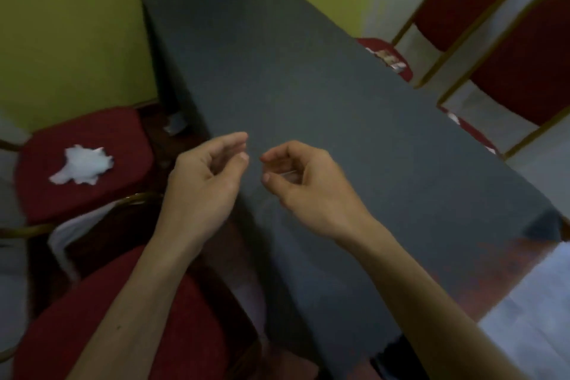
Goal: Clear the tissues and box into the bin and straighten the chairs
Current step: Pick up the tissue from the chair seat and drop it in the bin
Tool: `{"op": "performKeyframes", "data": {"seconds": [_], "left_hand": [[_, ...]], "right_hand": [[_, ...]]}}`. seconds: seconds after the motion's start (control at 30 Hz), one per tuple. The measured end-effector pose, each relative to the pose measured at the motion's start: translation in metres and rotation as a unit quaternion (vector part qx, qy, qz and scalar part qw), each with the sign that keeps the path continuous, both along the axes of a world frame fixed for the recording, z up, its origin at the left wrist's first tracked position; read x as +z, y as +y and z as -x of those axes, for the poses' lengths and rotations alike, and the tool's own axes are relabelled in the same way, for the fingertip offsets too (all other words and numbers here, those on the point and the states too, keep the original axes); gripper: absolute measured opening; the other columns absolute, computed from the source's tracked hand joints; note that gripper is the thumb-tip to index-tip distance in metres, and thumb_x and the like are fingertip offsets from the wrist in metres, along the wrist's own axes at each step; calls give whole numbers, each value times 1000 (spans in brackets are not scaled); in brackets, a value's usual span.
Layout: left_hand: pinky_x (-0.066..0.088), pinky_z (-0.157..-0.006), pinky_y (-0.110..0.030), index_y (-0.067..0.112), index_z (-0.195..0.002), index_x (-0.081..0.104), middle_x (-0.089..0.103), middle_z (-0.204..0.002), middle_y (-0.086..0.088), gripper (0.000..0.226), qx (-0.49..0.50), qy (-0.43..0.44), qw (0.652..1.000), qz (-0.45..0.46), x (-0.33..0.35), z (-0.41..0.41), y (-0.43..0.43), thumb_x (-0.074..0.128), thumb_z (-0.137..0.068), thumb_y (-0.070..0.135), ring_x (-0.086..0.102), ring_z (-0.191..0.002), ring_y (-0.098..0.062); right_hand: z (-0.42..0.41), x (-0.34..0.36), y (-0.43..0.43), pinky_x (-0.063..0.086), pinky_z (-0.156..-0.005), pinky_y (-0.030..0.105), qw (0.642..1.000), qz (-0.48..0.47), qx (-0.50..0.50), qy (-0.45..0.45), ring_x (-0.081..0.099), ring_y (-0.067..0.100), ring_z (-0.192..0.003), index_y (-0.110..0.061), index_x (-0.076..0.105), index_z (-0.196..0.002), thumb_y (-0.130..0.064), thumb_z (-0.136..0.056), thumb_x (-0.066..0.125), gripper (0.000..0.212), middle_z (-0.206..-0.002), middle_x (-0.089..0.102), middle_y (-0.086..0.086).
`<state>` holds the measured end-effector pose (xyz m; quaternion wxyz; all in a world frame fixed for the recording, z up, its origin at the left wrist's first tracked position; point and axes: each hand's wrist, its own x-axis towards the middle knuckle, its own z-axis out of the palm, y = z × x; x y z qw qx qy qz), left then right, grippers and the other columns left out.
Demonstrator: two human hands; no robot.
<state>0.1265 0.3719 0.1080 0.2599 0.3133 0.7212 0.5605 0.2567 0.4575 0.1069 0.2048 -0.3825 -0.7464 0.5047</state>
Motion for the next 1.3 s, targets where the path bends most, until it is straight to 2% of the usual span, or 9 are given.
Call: {"op": "performKeyframes", "data": {"seconds": [0.2,0.3,0.4,0.57,0.77,0.9,1.07,1.2,1.3], "left_hand": [[50,-87,-12,27,-122,71,71,-109,17,31,75,39,993,79,-54,152,-66,64,-94,15,61,-96,16],[45,-84,-6,17,-122,70,72,-111,6,31,119,15,984,128,-87,219,-102,64,-93,9,66,-101,1],[40,-73,1,20,-123,69,71,-110,8,30,141,-3,973,185,-118,275,-134,64,-94,15,64,-103,-4],[42,-85,-14,26,-124,68,70,-121,7,30,152,-7,953,261,-174,357,-169,63,-94,23,60,-106,-3],[43,-94,-21,22,-128,66,69,-128,-2,37,169,-35,937,303,-241,446,-175,66,-91,21,63,-116,-14],[44,-96,-24,25,-134,60,70,-126,-4,45,165,0,932,323,-276,499,-159,64,-89,24,64,-116,-22],[44,-86,-27,22,-142,51,65,-131,-10,53,157,34,936,312,-309,543,-129,61,-91,17,63,-114,-30],[41,-84,-19,23,-142,50,64,-133,-5,54,138,34,953,268,-346,558,-107,62,-90,14,61,-120,-26],[36,-103,-19,20,-154,37,48,-151,-7,68,147,37,947,283,-377,554,-99,64,-91,16,44,-139,-28]], "right_hand": [[162,-37,-25,54,-83,23,986,-41,131,-98,67,6,-90,-30,66,-108,-23,-91,70,19,-99,70,-14],[234,-69,-40,46,-65,5,976,-15,173,-132,67,-1,-75,-27,66,-113,-22,-91,70,23,-96,66,-19],[300,-102,-48,45,-67,10,957,14,228,-179,61,-3,-84,-36,63,-106,-23,-94,68,18,-95,60,-20],[399,-165,-50,50,-66,18,930,5,274,-245,65,7,-89,-30,62,-109,-22,-96,65,16,-110,68,-4],[507,-244,-44,51,-104,45,881,-101,342,-310,61,32,-120,-13,65,-128,-30,-93,67,39,-130,65,10],[575,-282,-33,38,-115,49,854,-163,380,-317,39,39,-143,-14,34,-156,-32,-94,68,73,-161,36,14],[644,-319,-24,25,-120,58,814,-227,404,-352,4,42,-156,-38,5,-162,-37,-94,68,93,-172,-5,10],[655,-357,-29,14,-124,58,787,-244,437,-361,-13,39,-156,-42,3,-161,-46,-99,55,82,-171,-16,9],[637,-387,-36,17,-123,56,783,-316,426,-325,0,41,-156,-34,21,-161,-44,-104,45,63,-171,2,14]]}}
